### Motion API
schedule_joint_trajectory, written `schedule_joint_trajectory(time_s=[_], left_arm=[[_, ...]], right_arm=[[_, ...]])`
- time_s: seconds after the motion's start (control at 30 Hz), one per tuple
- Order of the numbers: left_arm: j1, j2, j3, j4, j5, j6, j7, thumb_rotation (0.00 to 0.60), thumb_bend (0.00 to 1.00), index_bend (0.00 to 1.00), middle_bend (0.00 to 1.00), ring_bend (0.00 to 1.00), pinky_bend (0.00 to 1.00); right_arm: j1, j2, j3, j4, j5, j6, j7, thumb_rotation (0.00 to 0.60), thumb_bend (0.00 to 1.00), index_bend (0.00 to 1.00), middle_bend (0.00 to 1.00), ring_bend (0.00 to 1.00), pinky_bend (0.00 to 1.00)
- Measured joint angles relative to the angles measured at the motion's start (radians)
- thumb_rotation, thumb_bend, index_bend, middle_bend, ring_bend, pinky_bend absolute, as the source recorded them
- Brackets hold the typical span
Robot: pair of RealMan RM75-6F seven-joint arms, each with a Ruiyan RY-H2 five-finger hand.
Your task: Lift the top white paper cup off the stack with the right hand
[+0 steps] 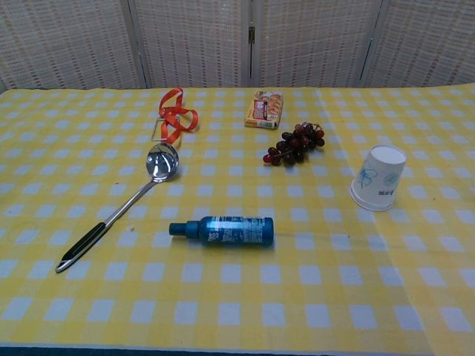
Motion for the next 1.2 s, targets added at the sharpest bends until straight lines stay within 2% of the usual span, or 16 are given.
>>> schedule_joint_trajectory(time_s=[0.27,0.7,1.2], left_arm=[[0.001,0.0,0.004,-0.001,-0.005,-0.007,0.005,0.6,0.21,0.0,0.0,0.0,0.0],[-0.002,-0.001,0.009,-0.004,-0.014,-0.026,0.01,0.6,0.21,0.0,0.0,0.0,0.0],[-0.001,-0.001,0.011,-0.001,-0.019,-0.031,0.007,0.6,0.21,0.0,0.0,0.0,0.0]], right_arm=[[0.123,-0.01,0.032,-0.024,0.091,-0.189,-0.055,0.6,0.32,0.25,0.08,0.13,0.1],[0.302,-0.03,0.071,-0.033,0.278,-0.416,-0.148,0.6,0.32,0.25,0.08,0.13,0.1],[0.416,-0.077,0.063,0.052,0.448,-0.527,-0.184,0.6,0.33,0.25,0.08,0.13,0.1]])
